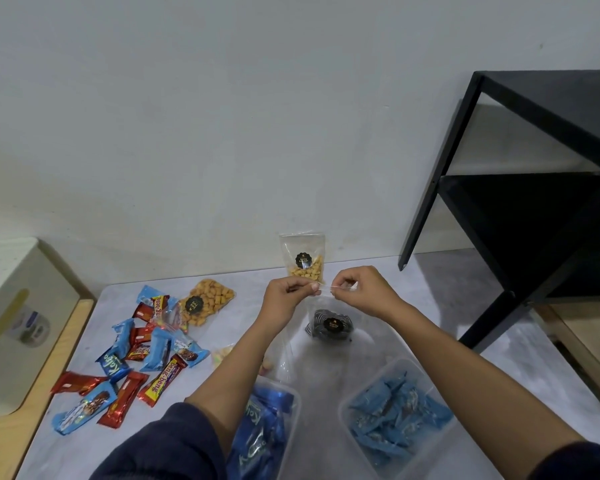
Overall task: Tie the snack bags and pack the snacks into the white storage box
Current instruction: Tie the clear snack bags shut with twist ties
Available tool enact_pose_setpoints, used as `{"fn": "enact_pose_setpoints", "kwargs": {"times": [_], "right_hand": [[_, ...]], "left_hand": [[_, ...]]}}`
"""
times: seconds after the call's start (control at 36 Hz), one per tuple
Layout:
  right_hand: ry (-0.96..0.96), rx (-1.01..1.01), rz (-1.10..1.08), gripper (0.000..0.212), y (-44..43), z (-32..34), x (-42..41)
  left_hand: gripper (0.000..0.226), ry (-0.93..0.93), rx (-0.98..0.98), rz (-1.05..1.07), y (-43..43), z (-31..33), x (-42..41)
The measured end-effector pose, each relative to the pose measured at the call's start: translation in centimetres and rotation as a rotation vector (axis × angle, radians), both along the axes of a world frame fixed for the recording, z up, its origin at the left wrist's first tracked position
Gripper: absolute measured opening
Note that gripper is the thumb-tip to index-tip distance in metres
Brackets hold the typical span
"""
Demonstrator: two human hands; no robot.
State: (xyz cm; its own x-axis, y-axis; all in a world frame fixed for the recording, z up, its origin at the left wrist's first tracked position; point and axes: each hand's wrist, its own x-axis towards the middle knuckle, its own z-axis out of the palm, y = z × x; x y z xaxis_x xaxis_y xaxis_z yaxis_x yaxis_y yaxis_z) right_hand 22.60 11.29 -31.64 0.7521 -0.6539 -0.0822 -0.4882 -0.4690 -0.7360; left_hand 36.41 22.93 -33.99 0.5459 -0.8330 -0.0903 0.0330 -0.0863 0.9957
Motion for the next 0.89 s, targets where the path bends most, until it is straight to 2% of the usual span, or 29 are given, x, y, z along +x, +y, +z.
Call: {"fn": "enact_pose_setpoints", "kwargs": {"times": [0.19,0.44,0.69,0.89], "right_hand": [[0.042,0.02,0.0,0.006,0.0,0.2,0.2],[0.07,-0.09,0.007,0.008,0.5,0.8,0.5],[0.077,-0.063,0.031,0.009,0.9,1.1,0.4],[0.056,-0.116,0.03,0.011,1.1,1.2,0.5]], "left_hand": [[0.012,0.035,0.006,0.001,0.2,-0.2,0.2],[0.011,0.015,0.018,-0.016,0.1,-0.4,-0.1],[0.011,-0.029,0.015,-0.026,0.2,-0.7,-0.4],[0.01,-0.085,0.043,-0.009,0.1,-0.3,-0.5]]}}
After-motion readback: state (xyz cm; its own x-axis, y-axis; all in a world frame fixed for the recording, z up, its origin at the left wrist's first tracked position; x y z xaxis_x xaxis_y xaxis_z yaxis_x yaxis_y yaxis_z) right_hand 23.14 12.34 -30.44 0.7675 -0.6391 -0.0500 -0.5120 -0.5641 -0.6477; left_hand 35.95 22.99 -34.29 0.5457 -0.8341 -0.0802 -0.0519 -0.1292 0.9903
